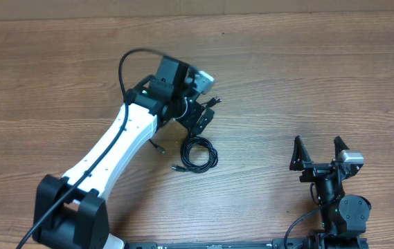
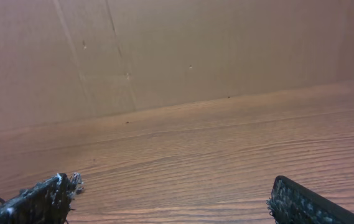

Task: Untangle cables
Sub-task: 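Lift the cable bundle with the left gripper, letting loose ends hang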

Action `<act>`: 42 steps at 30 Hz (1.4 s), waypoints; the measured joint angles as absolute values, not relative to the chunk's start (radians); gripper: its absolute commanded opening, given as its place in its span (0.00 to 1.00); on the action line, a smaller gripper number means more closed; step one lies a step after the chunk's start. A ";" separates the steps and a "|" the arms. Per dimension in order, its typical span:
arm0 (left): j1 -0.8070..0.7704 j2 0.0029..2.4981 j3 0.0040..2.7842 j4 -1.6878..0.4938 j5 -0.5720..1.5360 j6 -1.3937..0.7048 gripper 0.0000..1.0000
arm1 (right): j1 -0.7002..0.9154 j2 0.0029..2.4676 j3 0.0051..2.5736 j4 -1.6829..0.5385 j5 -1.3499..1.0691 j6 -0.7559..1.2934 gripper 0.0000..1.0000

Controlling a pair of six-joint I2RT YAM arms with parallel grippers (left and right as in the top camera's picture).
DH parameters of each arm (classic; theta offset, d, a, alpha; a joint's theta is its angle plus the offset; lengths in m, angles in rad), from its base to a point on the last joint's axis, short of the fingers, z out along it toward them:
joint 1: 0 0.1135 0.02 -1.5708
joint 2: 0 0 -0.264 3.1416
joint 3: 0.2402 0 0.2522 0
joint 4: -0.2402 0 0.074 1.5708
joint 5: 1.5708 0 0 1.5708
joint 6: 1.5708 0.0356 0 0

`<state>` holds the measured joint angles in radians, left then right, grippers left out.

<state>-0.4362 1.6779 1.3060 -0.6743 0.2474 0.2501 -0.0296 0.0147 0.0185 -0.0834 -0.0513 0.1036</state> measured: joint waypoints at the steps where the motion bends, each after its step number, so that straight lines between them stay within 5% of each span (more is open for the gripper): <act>1: -0.439 1.672 1.312 -0.673 0.248 0.319 0.99 | -0.029 0.015 0.018 -0.083 -0.051 0.103 1.00; 10: -0.479 1.727 1.290 -0.776 0.251 0.742 0.96 | -0.030 0.015 0.018 -0.083 -0.052 0.103 1.00; 22: -0.518 1.915 1.271 -0.796 0.246 0.998 0.84 | -0.029 0.015 0.019 -0.083 -0.051 0.104 1.00; 24: -0.527 1.946 1.271 -0.796 0.246 1.015 0.75 | -0.029 0.015 0.019 -0.083 -0.051 0.103 1.00; 29: -0.544 1.984 1.271 -0.759 0.242 1.042 0.20 | -0.030 0.015 0.019 -0.083 -0.051 0.103 1.00; 31: -0.547 1.986 1.271 -0.751 0.231 1.047 0.08 | -0.030 0.015 0.019 -0.083 -0.052 0.103 1.00; 42: -0.556 1.928 1.309 -0.757 0.095 0.808 0.04 | -0.030 0.015 0.019 -0.083 -0.051 0.103 1.00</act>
